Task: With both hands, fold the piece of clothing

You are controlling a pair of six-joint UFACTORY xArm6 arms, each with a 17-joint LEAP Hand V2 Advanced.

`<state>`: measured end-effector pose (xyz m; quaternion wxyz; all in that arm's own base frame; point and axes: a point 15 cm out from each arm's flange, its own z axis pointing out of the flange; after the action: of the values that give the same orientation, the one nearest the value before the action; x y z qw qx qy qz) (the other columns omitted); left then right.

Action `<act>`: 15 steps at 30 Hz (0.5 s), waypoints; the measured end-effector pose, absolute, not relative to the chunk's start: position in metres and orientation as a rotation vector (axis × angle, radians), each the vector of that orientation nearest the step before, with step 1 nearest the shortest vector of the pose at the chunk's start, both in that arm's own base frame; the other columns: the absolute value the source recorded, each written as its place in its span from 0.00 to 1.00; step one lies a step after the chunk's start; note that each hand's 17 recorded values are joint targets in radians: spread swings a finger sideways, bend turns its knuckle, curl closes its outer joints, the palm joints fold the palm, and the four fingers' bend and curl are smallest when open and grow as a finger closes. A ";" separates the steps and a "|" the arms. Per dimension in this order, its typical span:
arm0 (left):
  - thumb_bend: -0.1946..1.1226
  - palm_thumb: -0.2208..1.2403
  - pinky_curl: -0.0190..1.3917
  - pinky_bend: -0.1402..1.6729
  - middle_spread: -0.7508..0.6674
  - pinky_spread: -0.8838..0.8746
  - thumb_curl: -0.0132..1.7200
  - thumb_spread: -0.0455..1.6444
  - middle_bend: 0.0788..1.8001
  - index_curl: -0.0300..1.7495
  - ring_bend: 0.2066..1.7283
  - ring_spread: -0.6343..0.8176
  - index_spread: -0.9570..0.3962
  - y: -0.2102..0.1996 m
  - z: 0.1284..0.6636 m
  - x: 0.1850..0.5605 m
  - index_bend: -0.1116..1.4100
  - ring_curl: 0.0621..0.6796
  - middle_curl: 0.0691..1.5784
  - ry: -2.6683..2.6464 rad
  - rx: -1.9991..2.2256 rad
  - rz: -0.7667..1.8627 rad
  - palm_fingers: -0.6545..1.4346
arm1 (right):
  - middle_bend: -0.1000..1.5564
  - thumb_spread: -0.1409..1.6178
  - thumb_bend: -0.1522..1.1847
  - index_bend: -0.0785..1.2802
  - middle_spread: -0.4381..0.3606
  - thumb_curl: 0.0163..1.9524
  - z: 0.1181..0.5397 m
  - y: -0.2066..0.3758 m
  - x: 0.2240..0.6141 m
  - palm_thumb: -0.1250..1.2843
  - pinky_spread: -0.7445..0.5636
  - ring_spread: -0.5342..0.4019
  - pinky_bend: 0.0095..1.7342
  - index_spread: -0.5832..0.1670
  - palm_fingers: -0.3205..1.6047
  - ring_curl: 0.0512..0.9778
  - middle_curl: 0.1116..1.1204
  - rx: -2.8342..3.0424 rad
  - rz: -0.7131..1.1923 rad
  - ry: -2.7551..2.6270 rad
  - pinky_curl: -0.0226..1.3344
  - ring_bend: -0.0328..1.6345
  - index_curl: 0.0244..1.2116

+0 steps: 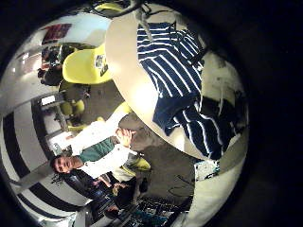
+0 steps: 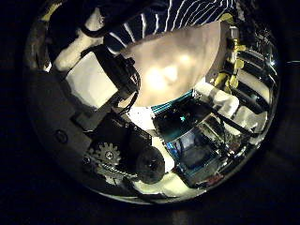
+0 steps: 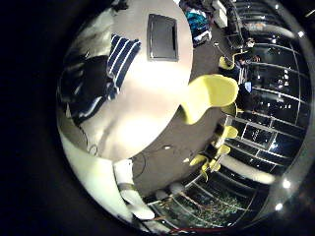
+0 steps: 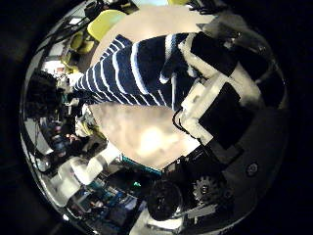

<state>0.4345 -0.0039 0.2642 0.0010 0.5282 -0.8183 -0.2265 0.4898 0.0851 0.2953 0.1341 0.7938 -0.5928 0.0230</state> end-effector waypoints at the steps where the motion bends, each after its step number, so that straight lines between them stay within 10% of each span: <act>1: 0.14 0.73 0.48 0.70 0.05 0.14 0.33 0.71 0.45 0.88 0.75 0.11 0.40 -0.003 0.258 0.443 0.19 0.73 0.73 -2.565 1.668 -0.711 0.69 | 0.81 0.82 0.11 0.81 0.29 0.32 0.288 0.086 0.497 0.77 0.39 0.30 0.74 0.31 0.63 0.82 0.84 2.293 0.058 -1.716 0.73 0.86 0.83; 11: 0.13 0.71 0.50 0.65 0.06 0.14 0.32 0.70 0.46 0.88 0.71 0.10 0.41 0.004 0.212 0.512 0.20 0.73 0.72 -2.532 1.721 -0.713 0.64 | 0.82 0.81 0.10 0.81 0.30 0.32 0.219 0.081 0.543 0.73 0.38 0.30 0.72 0.31 0.62 0.83 0.84 2.257 0.046 -1.724 0.76 0.85 0.84; 15: 0.11 0.63 0.50 0.59 0.10 0.17 0.31 0.69 0.37 0.83 0.64 0.12 0.42 0.011 0.202 0.525 0.20 0.70 0.68 -2.504 1.762 -0.697 0.48 | 0.76 0.82 0.08 0.62 0.30 0.29 0.212 0.076 0.560 0.61 0.34 0.30 0.69 0.30 0.55 0.80 0.78 2.270 0.082 -1.773 0.73 0.86 0.79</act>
<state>0.5245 0.0113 0.2025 0.0009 0.5612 -0.7973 -0.2220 0.5596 0.0757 0.2117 0.1296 0.7813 -0.6100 0.0282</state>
